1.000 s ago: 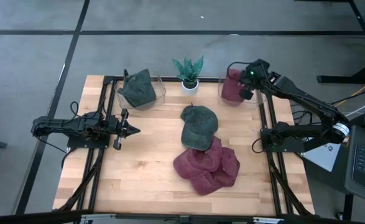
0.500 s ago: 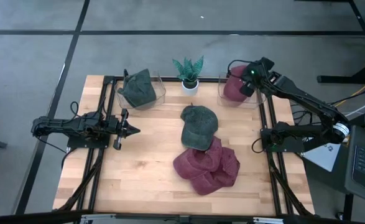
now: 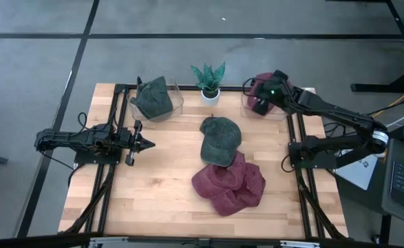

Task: Pick & Place hat
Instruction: Put the right red cap into the right transparent bin

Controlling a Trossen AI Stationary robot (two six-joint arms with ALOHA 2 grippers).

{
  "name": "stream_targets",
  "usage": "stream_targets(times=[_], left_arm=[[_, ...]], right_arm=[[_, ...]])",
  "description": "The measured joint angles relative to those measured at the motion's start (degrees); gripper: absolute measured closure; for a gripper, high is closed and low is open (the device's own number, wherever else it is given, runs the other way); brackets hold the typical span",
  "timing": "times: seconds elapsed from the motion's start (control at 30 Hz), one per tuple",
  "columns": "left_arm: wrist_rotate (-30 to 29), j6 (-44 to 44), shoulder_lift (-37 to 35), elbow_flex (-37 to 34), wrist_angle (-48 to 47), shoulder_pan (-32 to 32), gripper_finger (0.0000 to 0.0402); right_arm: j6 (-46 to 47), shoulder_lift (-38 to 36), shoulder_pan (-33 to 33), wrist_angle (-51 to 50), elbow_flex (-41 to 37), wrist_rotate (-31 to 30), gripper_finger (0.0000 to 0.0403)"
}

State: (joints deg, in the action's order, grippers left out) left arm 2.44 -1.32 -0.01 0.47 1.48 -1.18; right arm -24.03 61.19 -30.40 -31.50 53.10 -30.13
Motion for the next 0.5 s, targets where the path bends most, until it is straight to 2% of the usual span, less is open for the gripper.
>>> stream_targets(times=[0.33,0.5], left_arm=[[0.0,0.0,0.0,0.0,0.0,0.0,0.0396],[0.0,0.0,0.0,0.0,0.0,0.0,0.0396]], right_arm=[[18.1,0.0,12.2,0.0,0.0,14.8,0.0144],[28.1,0.5,18.6,-0.7,0.0,20.0,0.0144]])
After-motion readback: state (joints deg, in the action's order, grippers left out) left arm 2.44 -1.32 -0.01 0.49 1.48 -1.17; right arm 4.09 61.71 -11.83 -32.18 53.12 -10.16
